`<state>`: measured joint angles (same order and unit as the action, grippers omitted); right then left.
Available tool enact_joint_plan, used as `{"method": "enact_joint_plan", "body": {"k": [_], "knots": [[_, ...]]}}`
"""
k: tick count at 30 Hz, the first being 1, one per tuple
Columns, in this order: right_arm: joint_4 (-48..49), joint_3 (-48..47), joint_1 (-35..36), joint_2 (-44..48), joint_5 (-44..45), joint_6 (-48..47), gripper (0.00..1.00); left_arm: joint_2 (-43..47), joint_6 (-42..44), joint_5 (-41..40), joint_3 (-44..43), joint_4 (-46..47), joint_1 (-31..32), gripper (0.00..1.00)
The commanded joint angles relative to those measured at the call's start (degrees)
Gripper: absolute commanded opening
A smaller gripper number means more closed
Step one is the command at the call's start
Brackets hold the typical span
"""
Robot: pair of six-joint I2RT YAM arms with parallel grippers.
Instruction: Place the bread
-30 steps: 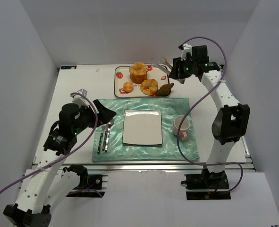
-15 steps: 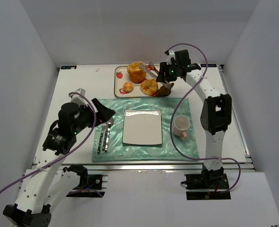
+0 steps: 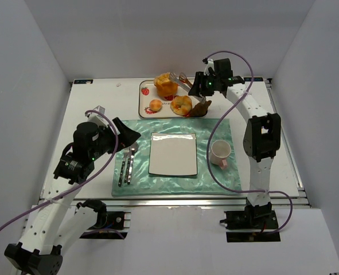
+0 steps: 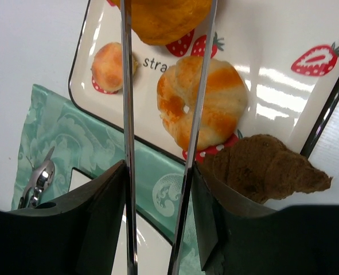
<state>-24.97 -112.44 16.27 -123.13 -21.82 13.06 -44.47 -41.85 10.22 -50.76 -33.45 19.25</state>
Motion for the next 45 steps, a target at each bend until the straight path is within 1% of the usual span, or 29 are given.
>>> {"method": "enact_joint_plan", "body": {"k": [1, 8, 14, 19, 22, 25, 36, 45], "knots": [[2.65, 2.05, -1.15, 4.2, -2.25, 1.71, 0.51, 0.52, -0.08, -0.55, -1.88, 0.05, 0.18, 0.98], [2.82, 7.85, -3.17, 8.43, -4.19, 1.09, 0.5, 0.26, -0.08, -0.02, -1.27, 1.11, 0.18, 0.98], [3.17, 8.64, -3.26, 9.58, -5.6, 1.44, 0.49, 0.0, 0.1, 0.33, -1.18, 1.37, 0.18, 0.98], [3.35, 5.14, -3.09, 7.21, -6.21, 2.41, 0.49, 0.0, 0.1, 0.42, -1.18, 1.55, 0.18, 0.98], [3.09, 3.12, -2.48, 5.1, -4.9, 2.94, 0.5, -0.27, 0.1, 0.5, -1.27, 1.64, 0.18, 0.98], [3.17, 2.23, -2.03, 3.6, -2.79, 3.46, 0.51, -0.44, 0.1, 0.24, -1.71, 1.29, 0.18, 0.98], [3.53, -1.02, -1.68, -0.53, -0.06, 3.11, 0.53, -1.41, 0.01, 0.33, -1.97, 1.9, 0.18, 0.98], [3.97, -3.22, -0.63, -3.25, -0.24, 2.76, 0.55, -2.64, 0.1, 0.86, -2.5, 2.25, 0.18, 0.98]]}}
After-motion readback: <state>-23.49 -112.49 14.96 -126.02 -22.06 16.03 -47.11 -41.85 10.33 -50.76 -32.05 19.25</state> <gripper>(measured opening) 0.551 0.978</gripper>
